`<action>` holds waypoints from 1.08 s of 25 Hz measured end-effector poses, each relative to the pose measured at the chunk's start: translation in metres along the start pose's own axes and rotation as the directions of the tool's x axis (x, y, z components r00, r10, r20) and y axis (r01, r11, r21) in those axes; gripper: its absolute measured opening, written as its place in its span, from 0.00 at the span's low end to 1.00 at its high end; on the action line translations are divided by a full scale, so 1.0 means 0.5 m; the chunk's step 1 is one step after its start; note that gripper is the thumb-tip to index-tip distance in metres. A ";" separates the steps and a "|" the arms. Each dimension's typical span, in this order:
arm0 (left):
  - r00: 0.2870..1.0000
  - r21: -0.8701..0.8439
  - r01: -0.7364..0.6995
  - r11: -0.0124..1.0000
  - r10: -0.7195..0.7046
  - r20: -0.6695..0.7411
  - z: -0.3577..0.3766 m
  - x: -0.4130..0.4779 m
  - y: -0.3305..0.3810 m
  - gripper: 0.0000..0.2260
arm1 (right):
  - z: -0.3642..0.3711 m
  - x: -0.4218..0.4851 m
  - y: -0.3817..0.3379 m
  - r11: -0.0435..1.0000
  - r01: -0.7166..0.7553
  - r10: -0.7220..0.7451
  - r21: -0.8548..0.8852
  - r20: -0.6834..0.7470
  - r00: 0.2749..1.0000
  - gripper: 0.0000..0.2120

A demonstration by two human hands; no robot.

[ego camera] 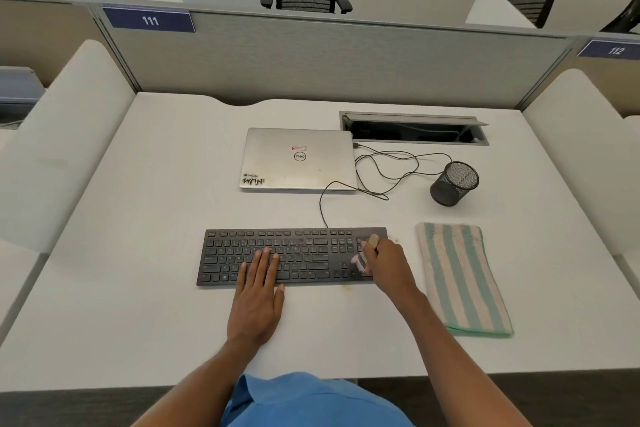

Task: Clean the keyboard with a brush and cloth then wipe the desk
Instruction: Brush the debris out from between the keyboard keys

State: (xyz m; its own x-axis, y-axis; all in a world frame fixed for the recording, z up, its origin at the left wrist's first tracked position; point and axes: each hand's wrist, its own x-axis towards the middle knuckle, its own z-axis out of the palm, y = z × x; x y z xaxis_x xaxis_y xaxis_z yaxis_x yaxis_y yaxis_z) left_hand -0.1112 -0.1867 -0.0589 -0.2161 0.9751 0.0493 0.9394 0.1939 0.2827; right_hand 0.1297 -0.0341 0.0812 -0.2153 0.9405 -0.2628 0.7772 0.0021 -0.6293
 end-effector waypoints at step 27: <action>1.000 -0.002 0.004 1.000 -0.004 0.000 -0.002 -0.002 0.003 0.29 | -0.020 0.016 0.074 1.000 -0.026 0.025 -0.002 -0.124 0.992 0.20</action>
State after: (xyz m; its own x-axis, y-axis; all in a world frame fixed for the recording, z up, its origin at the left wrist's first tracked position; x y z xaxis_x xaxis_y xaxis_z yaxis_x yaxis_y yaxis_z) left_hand -0.1097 -0.1876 -0.0575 -0.2196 0.9744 0.0488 0.9381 0.1971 0.2848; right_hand 0.1627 -0.0229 0.0632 -0.1206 0.9752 -0.1858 0.7837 -0.0214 -0.6208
